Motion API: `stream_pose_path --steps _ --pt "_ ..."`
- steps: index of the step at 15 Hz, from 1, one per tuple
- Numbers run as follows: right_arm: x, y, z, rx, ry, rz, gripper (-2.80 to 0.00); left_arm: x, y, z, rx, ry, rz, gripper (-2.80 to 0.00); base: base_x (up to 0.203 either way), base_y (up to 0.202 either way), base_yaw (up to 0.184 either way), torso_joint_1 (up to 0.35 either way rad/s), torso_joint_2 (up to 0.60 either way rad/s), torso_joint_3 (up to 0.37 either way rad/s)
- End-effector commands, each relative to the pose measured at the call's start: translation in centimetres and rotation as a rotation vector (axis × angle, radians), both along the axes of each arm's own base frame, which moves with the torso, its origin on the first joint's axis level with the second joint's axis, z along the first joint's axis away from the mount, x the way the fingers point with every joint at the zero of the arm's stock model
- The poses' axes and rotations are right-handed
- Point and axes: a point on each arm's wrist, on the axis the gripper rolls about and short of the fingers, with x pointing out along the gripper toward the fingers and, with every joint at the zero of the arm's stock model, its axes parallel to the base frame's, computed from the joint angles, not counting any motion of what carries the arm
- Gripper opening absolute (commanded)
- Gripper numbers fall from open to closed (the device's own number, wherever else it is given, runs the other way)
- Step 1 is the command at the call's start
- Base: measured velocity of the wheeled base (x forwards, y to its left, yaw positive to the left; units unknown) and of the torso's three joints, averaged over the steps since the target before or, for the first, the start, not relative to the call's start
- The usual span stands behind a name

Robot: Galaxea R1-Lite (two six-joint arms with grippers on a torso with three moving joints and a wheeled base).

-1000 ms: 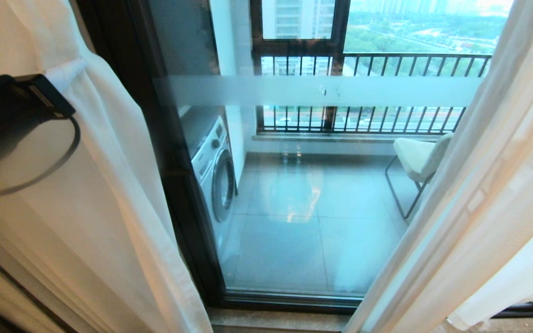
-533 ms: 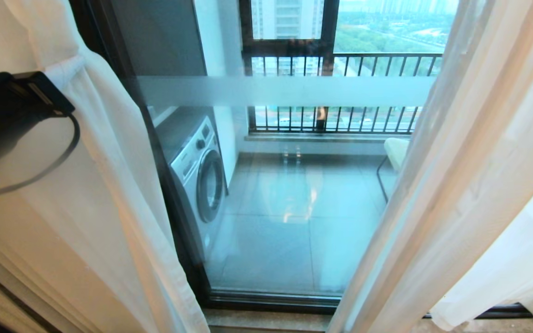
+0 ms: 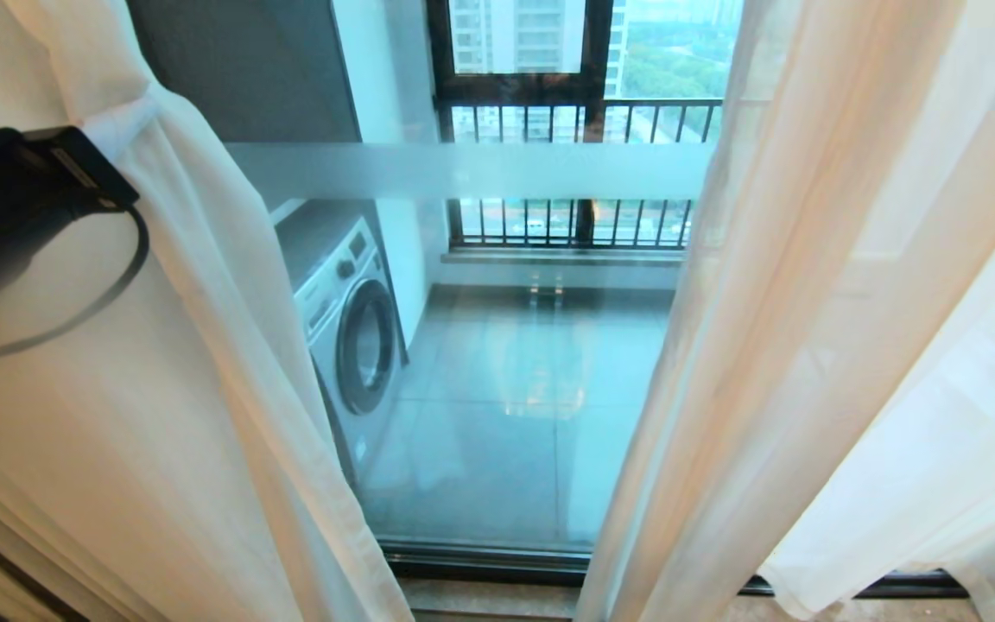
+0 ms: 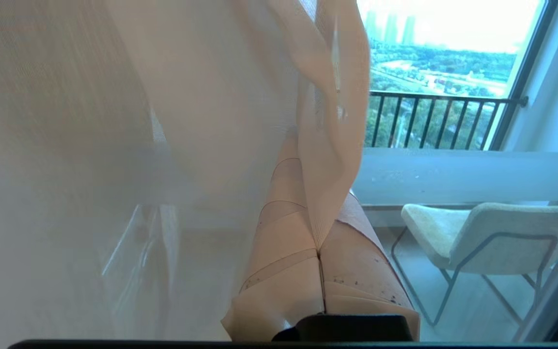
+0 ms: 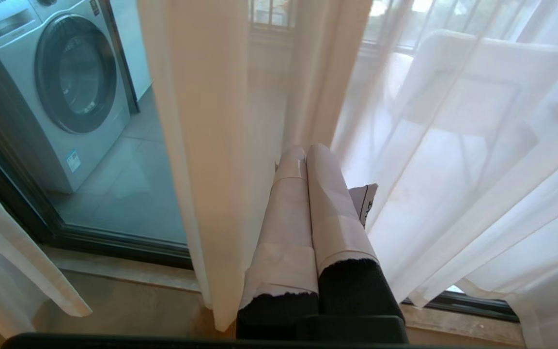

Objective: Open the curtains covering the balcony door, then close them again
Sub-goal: Close the inner curtains on both sides

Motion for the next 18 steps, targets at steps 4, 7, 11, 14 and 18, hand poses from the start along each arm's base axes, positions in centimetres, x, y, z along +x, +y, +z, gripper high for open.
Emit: stream_pose_path --steps 4,7,11,14,18 --pt "0.00 0.00 0.00 -0.001 0.000 0.001 -2.80 0.58 -0.04 0.08 0.000 -0.005 -0.003 -2.80 0.000 -0.186 0.005 0.001 0.00 0.001" --pt "0.00 0.00 0.00 -0.001 0.000 0.001 -2.80 0.84 -0.04 0.22 0.001 -0.009 -0.004 -2.80 0.000 -0.186 0.003 0.002 0.00 0.004" --pt "0.00 0.00 0.00 -0.001 0.000 0.001 -2.80 1.00 -0.04 0.42 0.001 -0.015 -0.004 -2.80 0.000 -0.186 0.002 0.003 0.00 0.003" --pt "0.00 0.00 0.00 -0.001 0.000 0.001 -2.80 1.16 -0.09 0.73 0.003 -0.026 -0.010 -2.80 0.000 -0.188 0.002 0.001 0.00 0.004" --pt "0.00 0.00 0.00 -0.001 0.000 0.001 -2.80 1.11 -0.10 0.78 0.004 -0.029 -0.014 -2.80 0.000 -0.185 0.003 0.003 0.00 0.001"
